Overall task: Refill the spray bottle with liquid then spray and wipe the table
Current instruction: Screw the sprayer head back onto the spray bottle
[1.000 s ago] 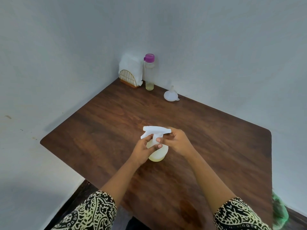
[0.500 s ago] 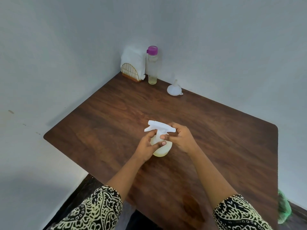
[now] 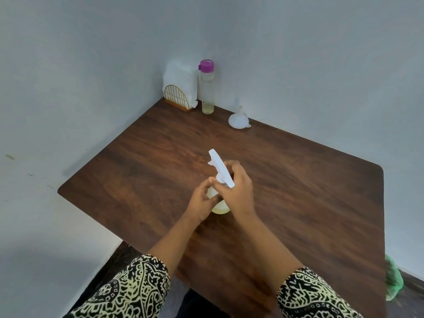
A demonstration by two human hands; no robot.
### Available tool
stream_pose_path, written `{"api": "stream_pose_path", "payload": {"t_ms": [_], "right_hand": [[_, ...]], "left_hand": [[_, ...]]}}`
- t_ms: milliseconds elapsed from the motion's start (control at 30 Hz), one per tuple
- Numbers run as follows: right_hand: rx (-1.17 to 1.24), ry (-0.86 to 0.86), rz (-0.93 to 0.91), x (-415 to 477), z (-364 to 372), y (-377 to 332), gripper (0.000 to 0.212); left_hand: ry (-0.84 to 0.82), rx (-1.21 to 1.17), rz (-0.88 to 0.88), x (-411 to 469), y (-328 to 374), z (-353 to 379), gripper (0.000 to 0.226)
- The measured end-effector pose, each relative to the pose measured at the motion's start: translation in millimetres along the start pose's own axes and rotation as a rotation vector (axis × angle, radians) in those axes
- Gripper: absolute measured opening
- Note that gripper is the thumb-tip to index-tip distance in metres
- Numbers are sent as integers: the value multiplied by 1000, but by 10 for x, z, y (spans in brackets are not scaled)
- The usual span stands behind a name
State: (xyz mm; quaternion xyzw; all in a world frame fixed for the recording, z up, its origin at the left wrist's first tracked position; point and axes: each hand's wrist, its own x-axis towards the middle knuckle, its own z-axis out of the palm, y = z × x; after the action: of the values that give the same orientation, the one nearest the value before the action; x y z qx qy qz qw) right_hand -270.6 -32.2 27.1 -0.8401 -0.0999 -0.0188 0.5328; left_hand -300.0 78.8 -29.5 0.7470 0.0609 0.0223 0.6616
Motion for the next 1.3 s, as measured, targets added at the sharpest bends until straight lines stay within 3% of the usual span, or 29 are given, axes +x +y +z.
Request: {"api": "stream_pose_path", "payload": {"t_ms": [233,367,500,733,900,1067,1300], "right_hand": [[-24,-198,-36,-16,-188,126,14],[-99,-37,60,5,-104,7,36],[-115,49,110,-20,-17,-54,40],[-72,-329,5,30,-248,83,36],[-139,-221,32,74,-244,47,24],[-195,-12,68,10,-86,-20,35],[-225,13,74,-5,-59,-19,39]], "left_hand": [[0,44,48,21,-51,-10,40],[29,59,37,11,-103,14,37],[41,64,46,-4,-107,55,40],[71,104,13,-4,-185,62,48],[84,127,38,-21,-118,83,38],[103,132,26,-54,-114,105,39],[110,172,36,-89,-98,106,37]]}}
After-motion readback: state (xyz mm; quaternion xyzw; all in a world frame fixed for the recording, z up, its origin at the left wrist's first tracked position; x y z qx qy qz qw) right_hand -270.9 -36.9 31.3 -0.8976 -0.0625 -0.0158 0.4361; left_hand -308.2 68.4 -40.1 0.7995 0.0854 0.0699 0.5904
